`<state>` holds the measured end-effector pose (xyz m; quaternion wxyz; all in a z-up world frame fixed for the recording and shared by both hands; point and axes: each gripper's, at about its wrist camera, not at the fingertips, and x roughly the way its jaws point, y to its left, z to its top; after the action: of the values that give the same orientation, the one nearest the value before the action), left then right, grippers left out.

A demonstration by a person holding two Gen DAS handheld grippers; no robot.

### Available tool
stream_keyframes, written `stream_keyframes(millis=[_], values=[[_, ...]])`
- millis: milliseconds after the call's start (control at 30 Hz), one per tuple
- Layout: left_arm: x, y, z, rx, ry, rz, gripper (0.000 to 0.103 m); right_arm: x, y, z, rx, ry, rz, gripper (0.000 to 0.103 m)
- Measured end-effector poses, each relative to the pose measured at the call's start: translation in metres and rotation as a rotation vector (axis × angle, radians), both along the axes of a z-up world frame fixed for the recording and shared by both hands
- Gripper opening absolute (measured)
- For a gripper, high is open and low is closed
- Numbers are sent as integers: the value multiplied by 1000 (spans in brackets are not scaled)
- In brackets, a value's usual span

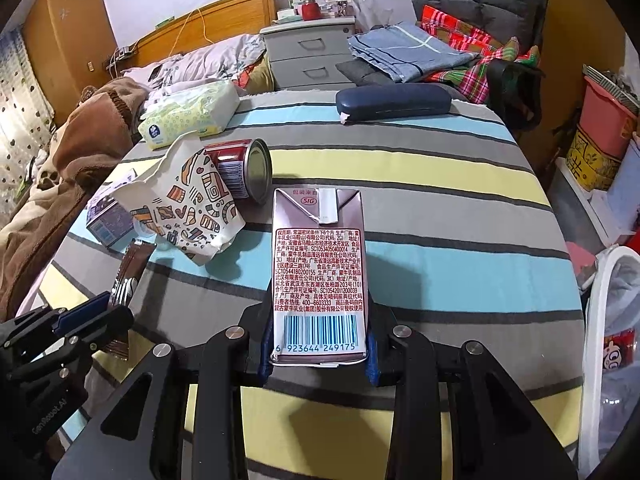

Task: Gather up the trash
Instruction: 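Carry the milk carton and snack wrapper over the wastebasket with both tools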

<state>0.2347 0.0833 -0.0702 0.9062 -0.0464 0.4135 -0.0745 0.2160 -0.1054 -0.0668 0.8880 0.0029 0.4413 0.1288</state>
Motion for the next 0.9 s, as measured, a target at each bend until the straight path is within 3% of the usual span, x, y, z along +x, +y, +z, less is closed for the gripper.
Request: stream_keyframes(millis=[433,900], values=[[-24,-24,31,16,-59,-38,21,-26,-24,18,19,-44,-30,35],[-41,-90,63,8,-127,-159,21,-56,-80,36,20,-100,-132,35]])
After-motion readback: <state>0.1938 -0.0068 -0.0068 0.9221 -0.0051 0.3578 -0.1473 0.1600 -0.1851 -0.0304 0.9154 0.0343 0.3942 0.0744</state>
